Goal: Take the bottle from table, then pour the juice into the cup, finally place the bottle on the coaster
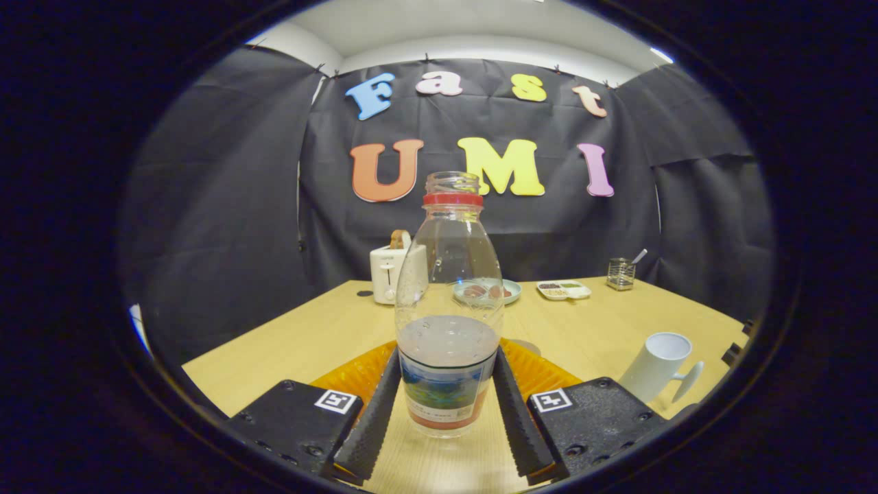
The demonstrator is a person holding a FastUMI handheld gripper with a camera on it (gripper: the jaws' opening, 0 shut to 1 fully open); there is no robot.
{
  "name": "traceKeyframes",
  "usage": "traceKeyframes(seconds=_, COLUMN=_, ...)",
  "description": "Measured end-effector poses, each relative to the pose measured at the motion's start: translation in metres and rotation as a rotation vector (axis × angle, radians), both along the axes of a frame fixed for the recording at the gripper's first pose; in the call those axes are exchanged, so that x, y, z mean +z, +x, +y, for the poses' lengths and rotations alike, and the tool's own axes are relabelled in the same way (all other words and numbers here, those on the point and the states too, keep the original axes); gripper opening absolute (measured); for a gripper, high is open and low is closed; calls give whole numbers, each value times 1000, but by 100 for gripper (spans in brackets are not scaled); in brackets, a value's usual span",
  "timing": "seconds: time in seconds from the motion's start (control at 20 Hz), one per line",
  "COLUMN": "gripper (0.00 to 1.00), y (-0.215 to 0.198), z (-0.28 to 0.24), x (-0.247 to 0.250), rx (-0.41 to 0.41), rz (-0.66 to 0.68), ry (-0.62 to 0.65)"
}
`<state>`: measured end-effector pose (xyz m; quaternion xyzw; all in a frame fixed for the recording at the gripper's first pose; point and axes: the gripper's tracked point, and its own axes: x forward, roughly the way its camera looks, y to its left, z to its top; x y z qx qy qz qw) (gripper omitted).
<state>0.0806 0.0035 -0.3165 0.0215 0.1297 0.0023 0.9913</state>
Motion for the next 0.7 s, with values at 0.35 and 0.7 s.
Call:
traceKeyframes(seconds=0.35, gripper=77, y=-4, z=-38, x=20, rx=-68, rz=-4, ry=306)
traceKeyframes(seconds=0.7, gripper=76, y=-2, z=-54, x=10, rx=-123, rz=20, ry=637)
